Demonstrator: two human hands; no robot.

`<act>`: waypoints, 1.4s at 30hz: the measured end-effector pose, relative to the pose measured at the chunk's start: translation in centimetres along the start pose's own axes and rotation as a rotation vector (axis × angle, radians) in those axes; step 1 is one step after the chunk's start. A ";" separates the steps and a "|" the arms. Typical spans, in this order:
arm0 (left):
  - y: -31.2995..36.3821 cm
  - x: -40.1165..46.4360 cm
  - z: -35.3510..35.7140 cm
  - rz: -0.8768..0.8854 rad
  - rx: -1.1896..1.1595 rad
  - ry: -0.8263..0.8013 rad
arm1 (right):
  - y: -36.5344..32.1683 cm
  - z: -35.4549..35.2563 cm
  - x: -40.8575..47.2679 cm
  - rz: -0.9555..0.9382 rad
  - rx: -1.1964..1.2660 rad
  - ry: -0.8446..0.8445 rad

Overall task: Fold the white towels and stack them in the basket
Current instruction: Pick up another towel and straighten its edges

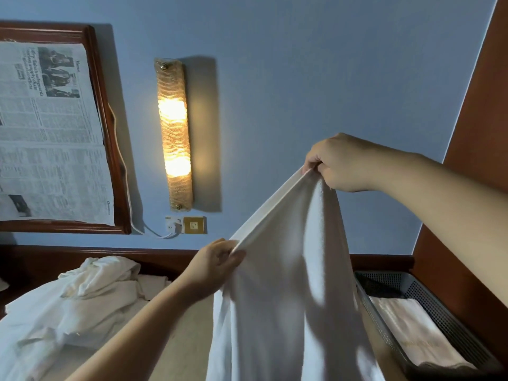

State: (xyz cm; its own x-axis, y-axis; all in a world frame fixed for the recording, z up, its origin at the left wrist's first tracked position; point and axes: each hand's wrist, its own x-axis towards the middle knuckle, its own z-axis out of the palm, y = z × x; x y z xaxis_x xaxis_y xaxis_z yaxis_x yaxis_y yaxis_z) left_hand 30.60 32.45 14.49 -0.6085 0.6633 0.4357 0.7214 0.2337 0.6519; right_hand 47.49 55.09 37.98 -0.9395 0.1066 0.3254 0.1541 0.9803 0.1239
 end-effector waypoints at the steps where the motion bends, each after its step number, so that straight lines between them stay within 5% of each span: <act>1: -0.1 -0.5 0.2 0.002 -0.058 -0.017 | 0.6 0.2 -0.1 0.010 -0.006 0.001; 5: -0.5 -0.9 0.5 0.002 -0.192 -0.077 | 2.8 1.2 -0.4 0.078 -0.005 -0.004; 15: -5.1 -1.7 2.1 -0.063 0.002 0.083 | 7.2 0.6 -1.9 0.187 -0.044 0.226; 22: -2.0 4.1 -5.3 0.251 0.267 0.238 | 12.4 3.6 -4.5 0.415 -0.108 0.022; 29: 0.9 5.9 -8.5 0.170 0.296 -0.075 | 13.5 6.8 -6.2 0.331 -0.186 -0.228; 36: 2.3 5.8 -7.6 0.256 0.438 -0.046 | 13.8 10.2 -6.7 0.262 -0.151 -0.040; 42: 2.8 5.7 -8.9 0.479 0.529 -0.053 | 14.0 11.4 -6.8 0.268 0.068 -0.166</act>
State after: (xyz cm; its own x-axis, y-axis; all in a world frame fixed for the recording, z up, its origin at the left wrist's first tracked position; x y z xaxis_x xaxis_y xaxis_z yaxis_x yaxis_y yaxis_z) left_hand 26.24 30.52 24.37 -0.1778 0.8100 0.5588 0.9770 0.2130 0.0020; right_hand 52.56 70.00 26.80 -0.9062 0.3825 0.1803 0.3872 0.9219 -0.0100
